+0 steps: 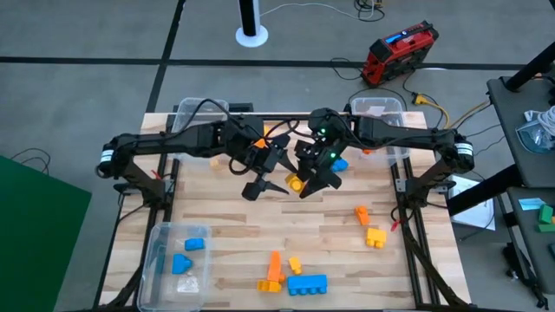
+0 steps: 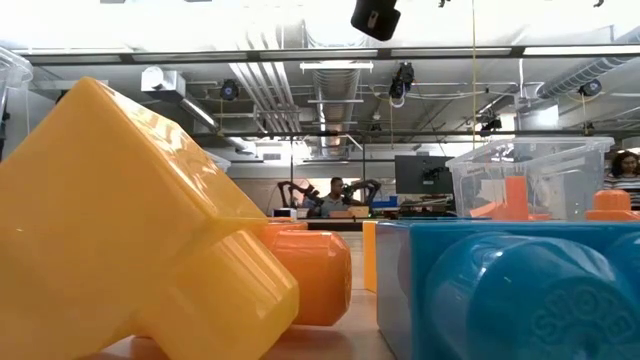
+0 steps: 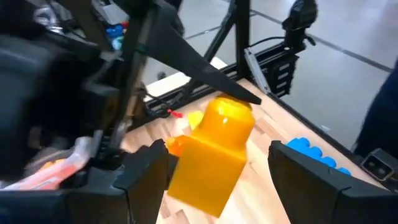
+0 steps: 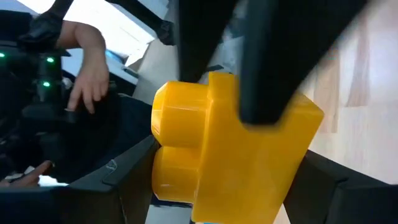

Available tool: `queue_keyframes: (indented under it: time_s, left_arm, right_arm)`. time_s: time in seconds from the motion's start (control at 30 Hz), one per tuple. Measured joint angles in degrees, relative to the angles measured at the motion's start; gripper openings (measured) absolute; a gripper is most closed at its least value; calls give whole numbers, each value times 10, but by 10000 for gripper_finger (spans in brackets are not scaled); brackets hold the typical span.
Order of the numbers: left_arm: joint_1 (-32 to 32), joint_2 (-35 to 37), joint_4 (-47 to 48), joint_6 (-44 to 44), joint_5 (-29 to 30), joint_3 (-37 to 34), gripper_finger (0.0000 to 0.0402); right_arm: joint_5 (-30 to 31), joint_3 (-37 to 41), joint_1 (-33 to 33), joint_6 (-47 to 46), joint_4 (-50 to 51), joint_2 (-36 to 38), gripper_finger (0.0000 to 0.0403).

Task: Sort blocks
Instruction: Put the middle right yellow game piece into the top left transparent bin

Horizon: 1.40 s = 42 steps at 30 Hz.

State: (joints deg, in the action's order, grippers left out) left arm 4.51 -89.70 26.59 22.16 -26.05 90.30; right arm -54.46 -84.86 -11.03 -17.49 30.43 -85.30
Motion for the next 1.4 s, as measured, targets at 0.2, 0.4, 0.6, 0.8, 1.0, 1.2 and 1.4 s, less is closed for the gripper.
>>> queue_keyframes:
  time_s: [0.2, 0.4, 0.6, 0.8, 1.0, 1.2, 1.4]
  left_arm:
    - [1, -13, -17, -1, -25, 0, 239]
    - [7, -17, -38, 10, -47, 0, 221]
    - [14, -19, -37, 11, -66, 0, 200]
    - [15, -19, -37, 15, -71, 0, 162]
    - [15, -19, -41, 18, -79, 0, 132]
    - [15, -18, -46, 18, -79, 1, 128]
    - [15, -18, -40, 17, -78, 10, 126]
  right_arm:
    - [-4, 0, 0, 0, -9, 0, 265]
    - [-11, 0, 0, 0, -12, 0, 265]
    - [-22, 0, 0, -1, -20, 0, 265]
    - [-31, 0, 0, -1, -35, 0, 265]
    - [-40, 0, 0, -1, -43, 0, 265]
    - [-39, 0, 0, -2, -44, 0, 265]
    - [-34, 0, 0, -7, -48, 0, 287]
